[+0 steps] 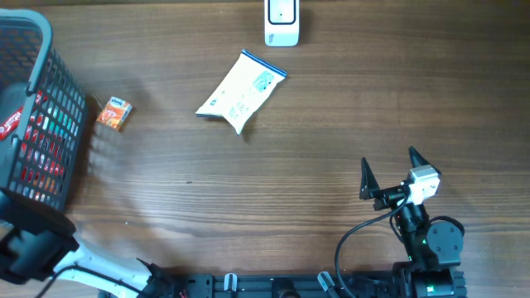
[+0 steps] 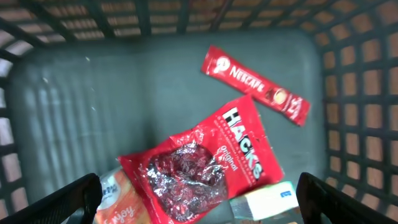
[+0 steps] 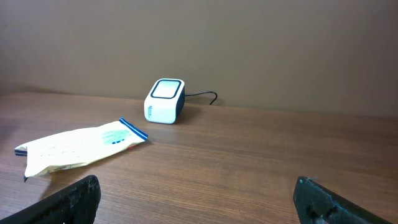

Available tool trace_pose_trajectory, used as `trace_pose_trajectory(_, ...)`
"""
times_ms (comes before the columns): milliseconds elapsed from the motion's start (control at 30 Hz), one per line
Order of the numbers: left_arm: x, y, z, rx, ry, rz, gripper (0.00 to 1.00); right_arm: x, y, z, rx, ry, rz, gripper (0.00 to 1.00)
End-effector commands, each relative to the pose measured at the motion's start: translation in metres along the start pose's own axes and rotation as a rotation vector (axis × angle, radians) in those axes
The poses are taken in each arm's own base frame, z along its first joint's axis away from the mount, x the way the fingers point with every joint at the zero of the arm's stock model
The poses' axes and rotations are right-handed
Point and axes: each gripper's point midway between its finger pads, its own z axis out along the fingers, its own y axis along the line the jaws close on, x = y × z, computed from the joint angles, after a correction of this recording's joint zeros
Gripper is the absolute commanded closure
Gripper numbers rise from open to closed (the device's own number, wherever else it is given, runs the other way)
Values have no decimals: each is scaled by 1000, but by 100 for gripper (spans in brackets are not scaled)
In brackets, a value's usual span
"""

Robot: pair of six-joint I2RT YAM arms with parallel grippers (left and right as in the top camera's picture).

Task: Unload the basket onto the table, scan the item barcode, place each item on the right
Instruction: 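Lower the left gripper into the basket and grasp the red Hacks bag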

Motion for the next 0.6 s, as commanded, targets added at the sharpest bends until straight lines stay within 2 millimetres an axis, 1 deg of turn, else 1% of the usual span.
trace_pose_trajectory(0, 27, -2, 45, -2, 149, -7, 4, 0, -3, 0, 15, -1, -12, 0)
trace_pose_trajectory(100, 44, 5, 67, -41, 227, -7, 4, 0, -3, 0, 15, -1, -12, 0)
trace_pose_trajectory(167, 53, 10, 77, -64, 268, -8, 12, 0, -3, 0, 15, -2, -12, 0)
trace_pose_trajectory(200, 59, 12, 82, -70, 297, -8, 18, 0, -3, 0, 15, -2, -12, 0)
trace_pose_trajectory(233, 64, 11, 85, -64, 320, 2, 20, 0, -3, 0, 15, -1, -12, 0)
trace_pose_trajectory(300, 71, 6, 89, -25, 358, 28, 18, 0, -3, 0, 15, -1, -12, 0)
trace_pose_trajectory(367, 77, 3, 90, -2, 389, 27, 12, 0, -3, 0, 15, -2, -12, 0)
trace_pose_trajectory(533, 84, 5, 87, -9, 421, 22, 10, 0, -3, 0, 15, -1, -12, 0)
trace_pose_trajectory(567, 85, 6, 86, -13, 429, 21, 6, 0, -3, 0, 15, -2, -12, 0)
